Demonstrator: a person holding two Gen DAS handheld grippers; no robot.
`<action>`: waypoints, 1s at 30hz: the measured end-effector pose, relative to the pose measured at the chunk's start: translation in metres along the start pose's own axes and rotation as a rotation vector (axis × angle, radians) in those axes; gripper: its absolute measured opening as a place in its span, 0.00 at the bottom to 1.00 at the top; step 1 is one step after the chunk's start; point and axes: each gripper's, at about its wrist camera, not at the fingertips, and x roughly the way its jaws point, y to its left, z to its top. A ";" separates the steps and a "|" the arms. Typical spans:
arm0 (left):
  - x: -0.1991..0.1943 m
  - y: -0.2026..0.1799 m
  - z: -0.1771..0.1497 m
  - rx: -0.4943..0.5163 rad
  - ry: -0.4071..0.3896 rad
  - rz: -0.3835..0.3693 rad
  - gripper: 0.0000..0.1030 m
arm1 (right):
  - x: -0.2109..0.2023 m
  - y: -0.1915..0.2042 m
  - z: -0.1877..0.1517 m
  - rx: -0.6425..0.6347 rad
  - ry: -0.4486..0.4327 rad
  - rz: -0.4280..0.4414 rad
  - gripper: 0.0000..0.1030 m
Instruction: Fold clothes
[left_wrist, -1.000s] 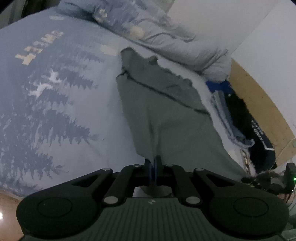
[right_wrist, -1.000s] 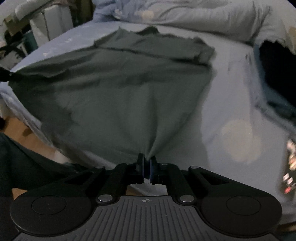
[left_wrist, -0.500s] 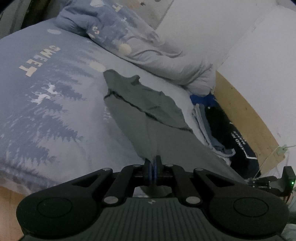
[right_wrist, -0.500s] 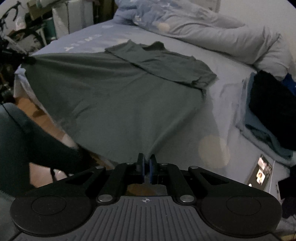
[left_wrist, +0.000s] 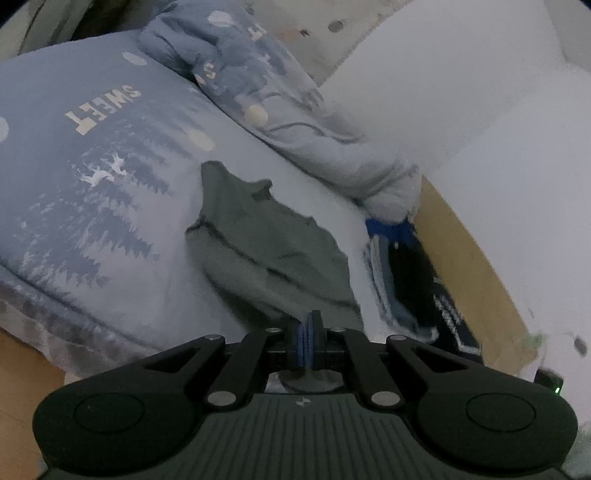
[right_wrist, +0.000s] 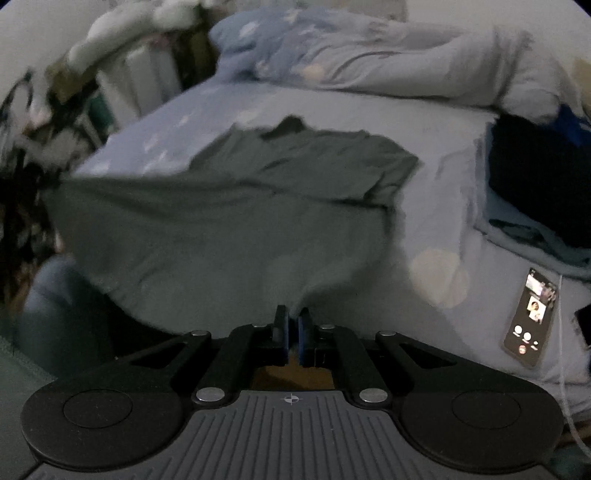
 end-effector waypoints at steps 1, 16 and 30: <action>0.004 -0.001 0.006 -0.014 -0.010 -0.002 0.05 | 0.002 -0.007 0.006 0.026 -0.018 0.008 0.03; 0.078 -0.028 0.085 -0.136 -0.123 0.039 0.05 | 0.032 -0.087 0.063 0.210 -0.307 0.005 0.03; 0.110 -0.025 0.100 -0.192 -0.165 0.158 0.05 | 0.087 -0.130 0.048 0.350 -0.303 0.081 0.03</action>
